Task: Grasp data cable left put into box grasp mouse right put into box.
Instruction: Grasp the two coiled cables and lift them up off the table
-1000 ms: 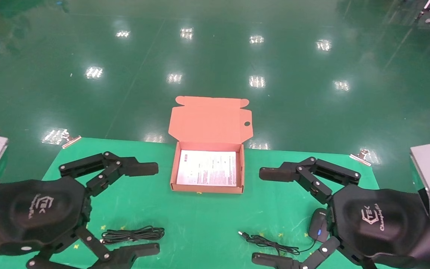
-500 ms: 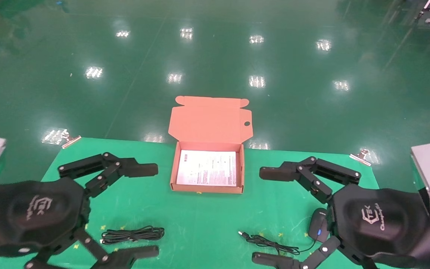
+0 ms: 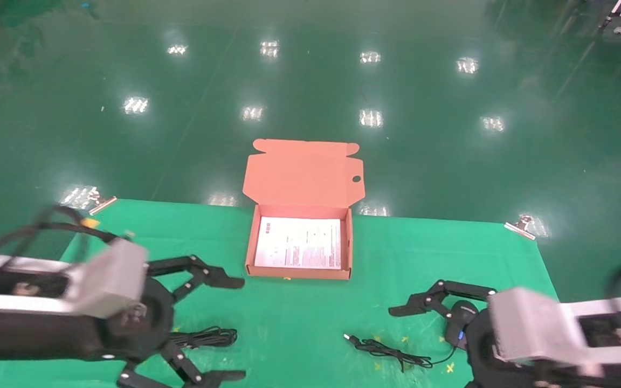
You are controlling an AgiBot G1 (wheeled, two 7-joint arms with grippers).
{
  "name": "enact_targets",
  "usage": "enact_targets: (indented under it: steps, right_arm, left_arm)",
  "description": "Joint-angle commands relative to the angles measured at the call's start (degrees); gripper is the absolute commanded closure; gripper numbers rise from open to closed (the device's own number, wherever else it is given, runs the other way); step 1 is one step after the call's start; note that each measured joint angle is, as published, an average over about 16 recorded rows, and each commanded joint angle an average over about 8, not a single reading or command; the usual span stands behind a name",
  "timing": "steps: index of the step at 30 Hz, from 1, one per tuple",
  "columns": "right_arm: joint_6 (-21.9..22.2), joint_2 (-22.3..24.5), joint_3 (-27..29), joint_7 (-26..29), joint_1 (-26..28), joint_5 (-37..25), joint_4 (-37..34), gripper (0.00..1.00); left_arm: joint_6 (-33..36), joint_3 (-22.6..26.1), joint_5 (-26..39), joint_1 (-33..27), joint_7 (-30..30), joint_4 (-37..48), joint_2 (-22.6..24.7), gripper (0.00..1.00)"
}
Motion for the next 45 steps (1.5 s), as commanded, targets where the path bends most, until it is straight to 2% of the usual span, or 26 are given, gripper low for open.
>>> enact_targets:
  steps: [1, 7, 12, 21, 28, 33, 37, 45]
  right_arm:
    - [-0.95, -0.75, -3.06, 0.17, 3.70, -4.76, 0.37, 0.00]
    - [-0.76, -3.77, -14.75, -1.30, 12.08, -14.33, 0.44, 0.00]
    - [0.54, -6.32, -21.58, -1.94, 15.15, -20.90, 0.46, 0.00]
    - [5.40, -10.69, -27.98, -1.26, 13.56, -32.76, 0.44, 0.00]
    - [10.81, -12.88, -30.19, 1.62, 10.29, -40.33, 0.09, 0.00]
    - [14.18, -13.84, -30.47, 3.88, 7.85, -42.11, -1.18, 0.00]
    - [16.41, -14.83, -29.94, 4.19, 6.23, -40.69, -4.44, 0.00]
    - [19.40, -19.23, -29.47, -0.56, 5.41, -38.06, -16.26, 0.00]
  left_arm:
    - [0.14, 1.77, 4.00, -2.17, -0.99, -0.87, 0.85, 0.00]
    - [0.93, 7.35, 15.75, -6.61, 1.59, -1.97, 4.00, 0.00]
    - [-0.62, 11.22, 24.60, -7.69, 2.95, -2.06, 6.10, 0.00]
    - [-5.40, 16.77, 39.02, -5.61, 0.85, -1.24, 9.75, 0.00]
    - [-8.55, 18.94, 45.27, -3.55, -2.71, 2.73, 12.36, 0.00]
    - [-10.64, 19.54, 47.62, -3.18, -4.16, 7.69, 14.47, 0.00]
    - [-12.21, 19.54, 48.17, -3.38, -4.97, 13.36, 16.59, 0.00]
    - [-15.85, 18.94, 47.83, -4.76, -4.00, 26.13, 20.98, 0.00]
